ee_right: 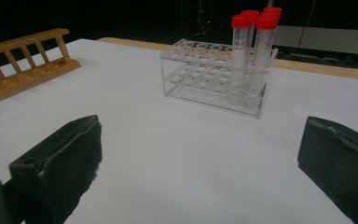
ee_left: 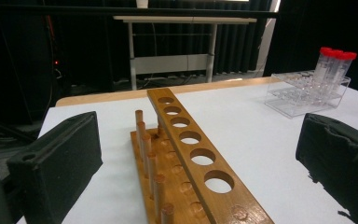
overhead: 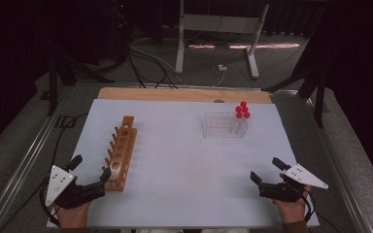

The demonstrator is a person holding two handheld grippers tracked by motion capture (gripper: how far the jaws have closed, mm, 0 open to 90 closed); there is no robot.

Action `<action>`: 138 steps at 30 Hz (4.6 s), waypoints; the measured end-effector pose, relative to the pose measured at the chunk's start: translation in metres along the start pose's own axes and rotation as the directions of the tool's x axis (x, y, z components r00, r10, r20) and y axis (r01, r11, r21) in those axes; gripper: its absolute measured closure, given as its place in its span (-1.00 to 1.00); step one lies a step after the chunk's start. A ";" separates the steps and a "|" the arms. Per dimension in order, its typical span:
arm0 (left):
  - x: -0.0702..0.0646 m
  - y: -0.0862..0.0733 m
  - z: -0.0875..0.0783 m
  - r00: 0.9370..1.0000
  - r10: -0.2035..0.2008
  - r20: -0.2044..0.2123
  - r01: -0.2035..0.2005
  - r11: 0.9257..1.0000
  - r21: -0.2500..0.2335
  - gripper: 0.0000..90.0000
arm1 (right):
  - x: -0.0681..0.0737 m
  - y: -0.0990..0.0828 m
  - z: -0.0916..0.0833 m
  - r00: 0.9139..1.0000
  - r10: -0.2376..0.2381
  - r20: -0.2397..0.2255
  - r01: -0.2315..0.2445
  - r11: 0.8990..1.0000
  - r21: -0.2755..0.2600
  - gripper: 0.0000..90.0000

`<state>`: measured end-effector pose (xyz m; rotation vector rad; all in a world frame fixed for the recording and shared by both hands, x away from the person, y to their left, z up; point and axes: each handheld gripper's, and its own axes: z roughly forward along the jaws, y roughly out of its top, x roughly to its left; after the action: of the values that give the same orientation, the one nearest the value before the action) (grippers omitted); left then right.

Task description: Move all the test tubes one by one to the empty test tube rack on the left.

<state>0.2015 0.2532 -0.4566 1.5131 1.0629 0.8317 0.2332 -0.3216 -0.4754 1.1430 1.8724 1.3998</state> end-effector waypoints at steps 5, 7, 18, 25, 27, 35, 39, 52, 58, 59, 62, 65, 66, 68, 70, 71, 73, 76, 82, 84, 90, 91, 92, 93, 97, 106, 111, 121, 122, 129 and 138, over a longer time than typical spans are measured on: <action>-0.002 -0.001 0.000 1.000 0.006 0.010 -0.006 1.000 0.000 -0.98 | 0.002 0.000 0.001 1.000 -0.005 -0.029 0.005 1.000 0.009 -1.00; -0.003 -0.001 0.000 1.000 0.009 0.015 -0.009 1.000 -0.003 -0.98 | 0.003 0.001 0.001 0.999 -0.007 -0.033 0.008 1.000 0.013 -1.00; -0.003 -0.002 0.001 1.000 0.000 0.018 0.001 1.000 -0.004 -0.98 | 0.003 0.024 -0.003 0.999 -0.011 -0.049 0.010 1.000 -0.027 -1.00; -0.002 -0.003 0.001 1.000 -0.013 0.017 0.013 1.000 -0.009 -0.98 | -0.001 0.042 0.004 0.999 -0.031 -0.044 0.030 0.999 -0.019 -1.00; -0.003 -0.004 0.002 1.000 -0.009 0.017 0.009 1.000 -0.004 -0.98 | -0.001 0.050 0.009 0.998 -0.039 -0.047 0.038 0.999 -0.021 -1.00; -0.007 -0.006 0.004 1.000 -0.002 0.022 0.001 1.000 0.004 -0.98 | -0.008 0.066 0.028 0.998 -0.047 -0.030 0.046 0.999 -0.024 -1.00; -0.006 -0.007 0.005 1.000 -0.004 0.016 0.003 1.000 0.009 -0.98 | -0.015 0.073 0.038 0.999 -0.045 -0.017 0.044 0.999 -0.024 -1.00; -0.003 -0.008 0.004 1.000 -0.025 0.008 0.025 1.000 0.006 -0.98 | -0.040 0.086 0.068 0.999 -0.014 0.029 0.015 0.999 -0.034 -1.00; -0.003 -0.008 0.004 1.000 -0.027 0.011 0.027 1.000 0.005 -0.98 | -0.045 0.089 0.084 0.999 -0.010 0.043 0.010 1.000 -0.009 -0.92; -0.002 -0.008 0.004 1.000 -0.028 0.011 0.028 1.000 0.003 -0.98 | -0.048 0.091 0.089 0.999 0.003 0.050 -0.002 1.000 -0.006 -0.82; -0.002 -0.008 0.004 1.000 -0.029 0.011 0.029 1.000 0.004 -0.98 | -0.052 0.090 0.097 0.998 0.020 0.067 -0.020 1.000 -0.002 -0.58; -0.001 -0.008 0.003 0.999 -0.031 0.011 0.031 1.000 0.003 -0.98 | -0.055 0.088 0.105 0.995 0.038 0.094 -0.038 0.999 -0.004 -0.29; -0.001 -0.008 0.003 0.999 -0.031 0.011 0.031 1.000 0.003 -0.98 | -0.055 0.088 0.107 0.994 0.042 0.103 -0.042 0.999 -0.001 -0.22; -0.001 -0.008 0.003 0.999 -0.031 0.012 0.031 1.000 0.003 -0.98 | -0.057 0.086 0.110 0.992 0.048 0.114 -0.049 0.999 0.006 -0.14; -0.002 -0.008 0.004 0.999 -0.030 0.013 0.030 1.000 0.004 -0.98 | -0.060 0.084 0.115 0.993 0.054 0.101 -0.056 0.998 0.016 0.04; -0.002 -0.008 0.004 0.999 -0.029 0.014 0.029 1.000 0.004 -0.98 | -0.061 0.081 0.120 0.994 0.053 0.099 -0.057 0.998 0.035 0.16; -0.002 -0.008 0.004 0.999 -0.030 0.015 0.030 1.000 0.004 -0.98 | -0.062 0.078 0.125 0.993 0.052 0.101 -0.058 0.997 0.056 0.28; -0.002 -0.008 0.003 0.999 -0.030 0.015 0.030 1.000 0.001 -0.98 | -0.063 0.074 0.133 0.992 0.051 0.116 -0.059 0.996 0.070 0.36; -0.001 -0.009 0.003 0.999 -0.034 0.012 0.034 0.999 -0.001 -0.98 | -0.063 0.070 0.147 0.987 0.045 0.157 -0.059 0.995 0.085 0.43; -0.001 -0.008 0.002 0.999 -0.035 0.013 0.035 0.999 -0.003 -0.98 | -0.063 0.069 0.149 0.986 0.045 0.162 -0.059 0.994 0.088 0.44; 0.000 -0.009 0.001 0.999 -0.039 0.011 0.039 0.999 -0.006 -0.98 | -0.063 0.066 0.156 0.983 0.045 0.179 -0.060 0.995 0.082 0.54; 0.000 -0.009 0.001 0.999 -0.042 0.011 0.042 0.999 -0.006 -0.98 | -0.064 0.066 0.156 0.983 0.043 0.178 -0.058 0.995 0.083 0.54; 0.001 -0.009 0.001 0.999 -0.042 0.011 0.042 0.999 -0.007 -0.98 | -0.064 0.066 0.157 0.983 0.039 0.178 -0.055 0.995 0.084 0.55; 0.001 -0.009 0.001 0.999 -0.042 0.011 0.042 0.999 -0.007 -0.98 | -0.064 0.066 0.157 0.983 0.039 0.178 -0.055 0.995 0.084 0.55; 0.000 -0.009 0.001 0.999 -0.041 0.013 0.041 0.999 -0.004 -0.98 | -0.063 0.066 0.156 0.983 0.025 0.182 -0.041 0.995 0.088 0.57; 0.000 -0.009 0.002 0.999 -0.038 0.012 0.038 0.999 -0.001 -0.98 | -0.061 0.077 0.148 0.983 0.015 0.182 -0.024 0.999 0.049 0.57; 0.000 -0.009 0.002 0.999 -0.037 0.013 0.037 0.999 0.002 -0.98 | -0.059 0.084 0.142 0.983 0.001 0.182 -0.008 0.999 0.036 0.57; -0.003 -0.006 0.004 0.999 -0.035 0.008 0.035 0.999 0.000 -0.97 | -0.051 0.104 0.124 0.984 -0.020 0.176 0.020 1.000 0.003 0.57; -0.005 -0.005 0.004 0.999 -0.036 0.005 0.036 0.999 -0.004 -0.97 | -0.051 0.104 0.124 0.984 -0.020 0.176 0.020 1.000 0.003 0.57; -0.016 0.006 0.004 1.000 -0.014 0.006 0.015 1.000 -0.018 -0.97 | -0.040 0.107 0.110 0.993 -0.025 0.116 0.026 1.000 -0.011 0.57; -0.049 0.027 0.017 0.996 0.029 0.087 -0.027 0.999 -0.021 -0.96 | -0.023 0.107 0.090 1.000 0.006 0.011 -0.006 0.999 -0.039 0.57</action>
<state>0.2044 0.2002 -0.4320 1.5368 0.9690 0.7865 0.3502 -0.2858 -0.4050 1.1359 1.8279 1.4240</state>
